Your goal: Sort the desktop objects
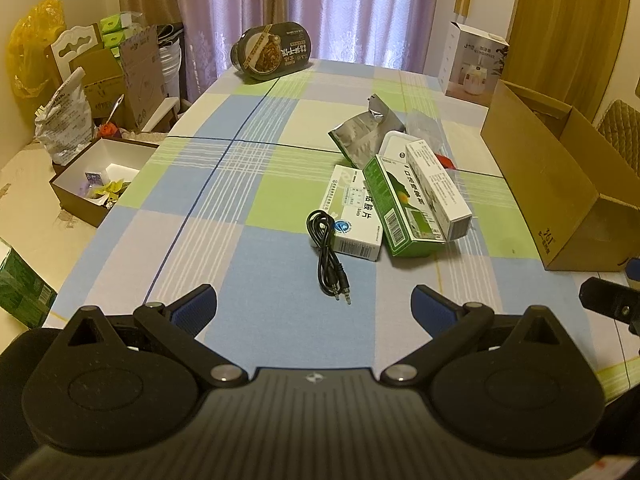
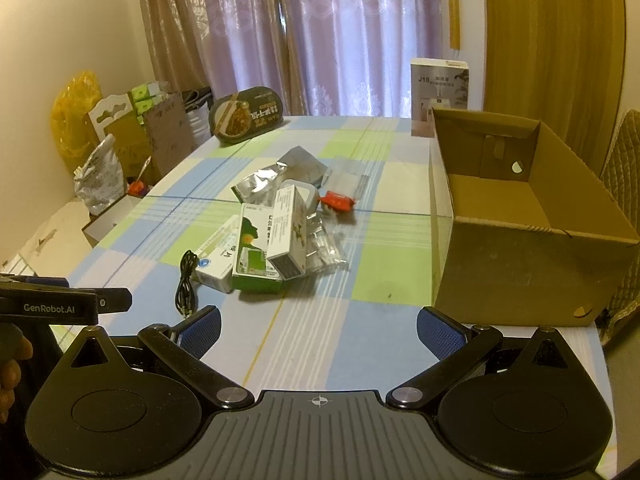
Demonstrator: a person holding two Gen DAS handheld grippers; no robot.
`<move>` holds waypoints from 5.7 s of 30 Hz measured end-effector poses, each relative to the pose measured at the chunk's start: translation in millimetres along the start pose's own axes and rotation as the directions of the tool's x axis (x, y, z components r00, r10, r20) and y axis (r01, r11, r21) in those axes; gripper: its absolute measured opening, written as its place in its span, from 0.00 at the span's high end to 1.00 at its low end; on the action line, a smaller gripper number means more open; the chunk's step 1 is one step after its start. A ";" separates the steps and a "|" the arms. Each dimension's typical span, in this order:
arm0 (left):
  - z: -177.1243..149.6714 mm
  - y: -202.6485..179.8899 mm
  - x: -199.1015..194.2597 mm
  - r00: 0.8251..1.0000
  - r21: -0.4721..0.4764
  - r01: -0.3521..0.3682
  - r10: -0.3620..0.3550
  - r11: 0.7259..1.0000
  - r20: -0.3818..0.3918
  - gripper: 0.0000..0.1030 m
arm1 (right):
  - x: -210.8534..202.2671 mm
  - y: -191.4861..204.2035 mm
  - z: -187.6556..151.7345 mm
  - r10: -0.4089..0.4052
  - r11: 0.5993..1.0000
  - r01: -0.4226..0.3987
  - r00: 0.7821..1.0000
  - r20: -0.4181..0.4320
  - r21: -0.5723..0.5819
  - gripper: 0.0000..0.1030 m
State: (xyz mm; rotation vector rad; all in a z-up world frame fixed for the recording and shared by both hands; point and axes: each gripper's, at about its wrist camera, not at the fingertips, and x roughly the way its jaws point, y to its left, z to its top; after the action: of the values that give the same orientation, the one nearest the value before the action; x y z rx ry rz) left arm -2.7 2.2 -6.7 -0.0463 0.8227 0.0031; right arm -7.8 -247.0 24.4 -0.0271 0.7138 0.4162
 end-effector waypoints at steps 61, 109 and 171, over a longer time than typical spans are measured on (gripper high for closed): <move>11.2 7.6 21.2 0.999 0.030 0.018 -0.017 0.999 -0.035 0.01 | 36.4 2.0 3.5 0.006 1.000 -0.004 0.996 -0.091 0.019 0.02; 42.6 20.7 117.9 0.986 0.027 0.154 -0.152 0.988 -0.075 0.90 | 153.7 17.5 55.5 0.087 0.996 -0.089 0.994 -0.069 -0.023 0.51; -6.5 -75.6 108.0 0.944 0.247 0.294 -0.241 0.923 -0.224 0.90 | 130.4 -24.1 -21.4 -0.016 0.990 -0.014 0.977 -0.212 -0.139 0.77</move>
State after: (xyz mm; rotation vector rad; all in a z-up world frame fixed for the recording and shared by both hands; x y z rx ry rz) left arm 67.6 -75.3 -87.3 0.1081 0.9964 -0.3826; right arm 76.2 -225.5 -78.2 -0.2068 0.8946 0.4667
